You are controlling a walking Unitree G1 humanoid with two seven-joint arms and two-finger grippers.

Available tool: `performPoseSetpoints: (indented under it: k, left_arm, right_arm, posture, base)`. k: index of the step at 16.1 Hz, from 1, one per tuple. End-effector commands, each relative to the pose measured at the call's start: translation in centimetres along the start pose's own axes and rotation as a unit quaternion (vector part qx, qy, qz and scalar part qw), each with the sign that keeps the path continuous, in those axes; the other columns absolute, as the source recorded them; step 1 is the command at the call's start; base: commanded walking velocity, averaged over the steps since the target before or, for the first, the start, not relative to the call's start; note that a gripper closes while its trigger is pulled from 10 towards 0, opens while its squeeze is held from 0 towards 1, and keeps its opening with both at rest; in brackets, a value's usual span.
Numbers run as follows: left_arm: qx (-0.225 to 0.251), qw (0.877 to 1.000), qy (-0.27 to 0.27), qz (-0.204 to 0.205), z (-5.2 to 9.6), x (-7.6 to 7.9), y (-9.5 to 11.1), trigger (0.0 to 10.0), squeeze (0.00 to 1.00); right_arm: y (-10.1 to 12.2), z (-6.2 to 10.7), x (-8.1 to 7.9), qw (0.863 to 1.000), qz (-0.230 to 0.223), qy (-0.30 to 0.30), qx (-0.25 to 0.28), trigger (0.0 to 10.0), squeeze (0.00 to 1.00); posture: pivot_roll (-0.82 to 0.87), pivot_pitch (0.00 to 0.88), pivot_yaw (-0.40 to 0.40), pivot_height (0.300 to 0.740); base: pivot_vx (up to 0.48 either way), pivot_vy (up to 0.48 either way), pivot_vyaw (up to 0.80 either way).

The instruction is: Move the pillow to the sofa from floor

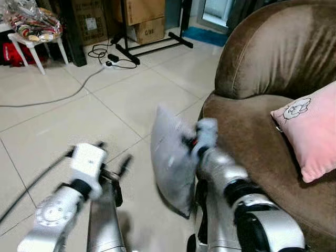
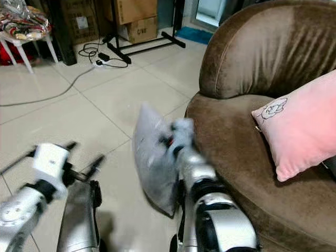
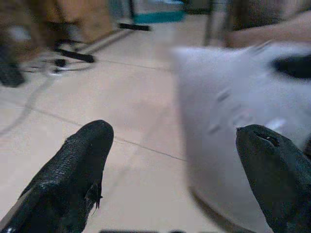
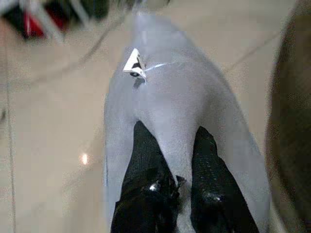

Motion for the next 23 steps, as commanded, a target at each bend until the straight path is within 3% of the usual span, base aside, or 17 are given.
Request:
performPoseSetpoints:
  k: [1,2,4,5,6,8,12,15,17,19,23]
  left_arm:
    - [0.021,0.999,0.028,-0.015,0.1,-0.6,1.2,10.0,0.0]
    - [0.023,0.999,0.034,-0.02,0.2,-0.7,1.3,10.0,0.0]
    - [0.028,0.997,0.074,-0.012,0.5,-1.2,1.8,10.0,0.0]
    - [0.033,0.996,0.079,-0.009,0.1,-0.9,2.2,10.0,0.0]
    - [0.033,0.996,0.083,-0.013,-0.3,-0.9,2.2,10.0,0.0]
    - [0.05,0.994,0.093,-0.003,-1.3,-1.0,3.1,10.0,0.0]
    - [0.061,0.994,0.088,0.011,-0.9,-0.2,3.5,10.0,0.0]
    - [0.07,0.991,0.116,0.006,-0.1,-1.3,3.8,10.0,0.0]
    - [0.073,0.99,0.12,0.014,-0.3,-1.8,3.9,10.0,0.0]
    - [0.072,0.993,0.092,0.006,-1.3,-1.4,4.5,10.0,0.0]
    - [0.054,0.995,0.088,0.007,-1.0,-1.2,3.8,10.0,0.0]
  right_arm:
    - [4.6,1.3,0.4,0.996,-0.03,0.0,0.082,0.0,0.0]
    - [5.5,2.0,0.3,0.995,-0.035,0.005,0.099,0.0,0.0]
    - [7.9,5.4,-0.1,0.989,-0.006,0.003,0.146,0.2,0.0]
    - [8.1,7.7,-0.3,0.984,0.061,0.002,0.165,10.0,0.0]
    - [7.9,8.6,-0.5,0.981,0.087,0.004,0.171,10.0,0.0]
    - [7.4,9.2,0.0,0.985,0.037,-0.026,0.168,10.0,0.0]
    - [7.6,9.7,-1.6,0.985,0.059,-0.006,0.16,10.0,0.0]
    - [7.7,9.0,-1.9,0.987,0.033,-0.001,0.155,10.0,0.0]
    - [7.7,9.2,-2.4,0.987,0.046,0.005,0.155,10.0,0.0]
    - [8.0,9.4,-1.8,0.986,0.042,-0.007,0.159,10.0,0.0]
    - [7.7,9.4,-1.8,0.987,0.035,-0.01,0.156,10.0,0.0]
  posture:
    - [0.07,0.0,-0.051,0.425]
    - [0.06,0.0,-0.051,0.425]
    - [0.04,0.0,-0.033,0.425]
    - [0.01,0.0,-0.017,0.425]
    - [0.0,0.0,-0.017,0.425]
    - [0.01,0.0,-0.024,0.44]
    - [0.03,0.0,-0.049,0.48]
    - [0.06,0.0,-0.07,0.515]
    - [0.03,0.0,-0.045,0.53]
    - [0.04,0.0,-0.029,0.555]
    - [0.03,0.0,-0.016,0.585]
  base:
    - [0.0,0.0,0.0]
    - [0.0,0.0,0.0]
    - [0.0,0.0,0.0]
    - [0.0,0.0,0.0]
    - [0.0,0.0,0.0]
    - [0.0,0.0,0.0]
    - [0.0,0.0,0.0]
    - [0.0,0.0,0.0]
    - [0.0,0.0,0.0]
    - [0.0,0.0,0.0]
    - [0.0,0.0,0.0]
Point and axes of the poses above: a point about 5 cm out from each wrist's last joint towards the gripper, its own z axis pointing back from the gripper into the wrist, its own y axis along the axis of the wrist's last joint, x = y × z, the point moved 4 cm from there along -z, pointing out of the wrist towards the gripper, and after that the axes turned 5 degrees about -z, right-handed, at the moved point
